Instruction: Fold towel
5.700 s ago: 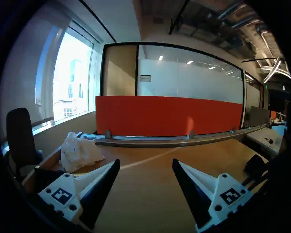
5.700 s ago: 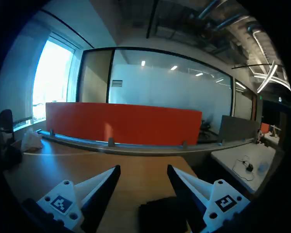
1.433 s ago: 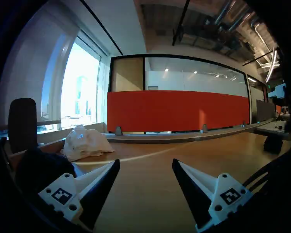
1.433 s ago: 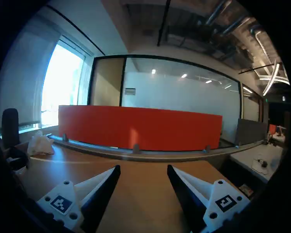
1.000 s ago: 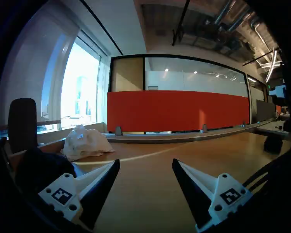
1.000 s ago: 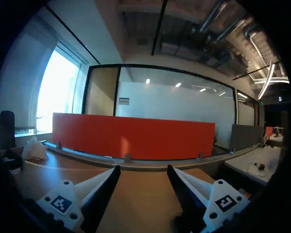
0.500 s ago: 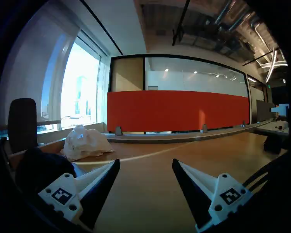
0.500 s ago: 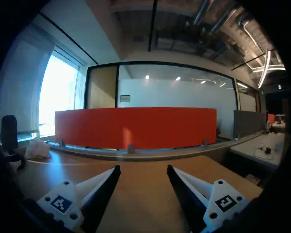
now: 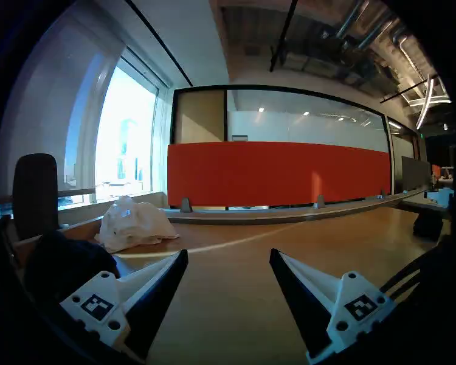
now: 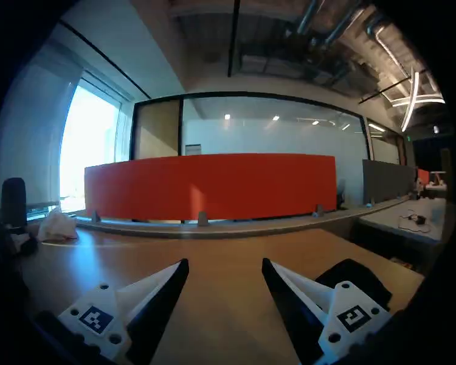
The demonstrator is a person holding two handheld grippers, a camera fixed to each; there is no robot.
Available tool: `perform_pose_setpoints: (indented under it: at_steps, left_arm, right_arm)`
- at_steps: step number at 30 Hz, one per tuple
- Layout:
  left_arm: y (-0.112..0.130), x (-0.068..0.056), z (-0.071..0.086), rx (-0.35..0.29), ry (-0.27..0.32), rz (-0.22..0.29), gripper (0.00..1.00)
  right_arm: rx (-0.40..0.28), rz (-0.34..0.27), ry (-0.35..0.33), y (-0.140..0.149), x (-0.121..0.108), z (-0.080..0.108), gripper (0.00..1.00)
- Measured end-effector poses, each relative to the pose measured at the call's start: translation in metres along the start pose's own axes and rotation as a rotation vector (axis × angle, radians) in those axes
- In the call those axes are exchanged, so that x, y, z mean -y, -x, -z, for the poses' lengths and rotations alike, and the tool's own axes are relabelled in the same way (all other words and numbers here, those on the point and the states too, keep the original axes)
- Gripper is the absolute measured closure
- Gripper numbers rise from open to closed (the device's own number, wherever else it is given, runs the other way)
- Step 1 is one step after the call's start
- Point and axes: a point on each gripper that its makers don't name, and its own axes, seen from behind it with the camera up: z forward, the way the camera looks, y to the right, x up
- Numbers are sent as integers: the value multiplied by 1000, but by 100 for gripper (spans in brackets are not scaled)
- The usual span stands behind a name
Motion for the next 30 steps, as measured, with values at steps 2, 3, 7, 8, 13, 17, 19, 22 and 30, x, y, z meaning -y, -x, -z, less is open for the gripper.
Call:
perform_pose_setpoints:
  at_steps: [2,3,7,8,13,17,19,22,30]
  left_arm:
    - [0,0,0,0,0,0,0]
    - [0,0,0,0,0,0,0]
    - [0,0,0,0,0,0,0]
    - [0,0,0,0,0,0,0]
    - [0,-1,-1,0,0,0,0]
    - [0,-1,0,0,0,0,0]
    - [0,-1,0,0,0,0,0]
    - [0,-1,0,0,0,0,0]
    - [0,-2,0,0,0,0,0]
  right_arm:
    - [0,9,-5,5,1,1,7]
    - [0,12,-7,7,1,1,7]
    - [-2,8,-11,11,2,1,7]
    - [-1,5,-11,12,2,1,7]
    - [-4,-9,-8,15,2,-1,7]
    - [-3,-6,-5,18,2,-1,7]
    - [-4,-4,-5,19,2,-1,7]
    - [-4,-1,-6,21,2,-1,7]
    - [-8,19,-17,22,8,3,7]
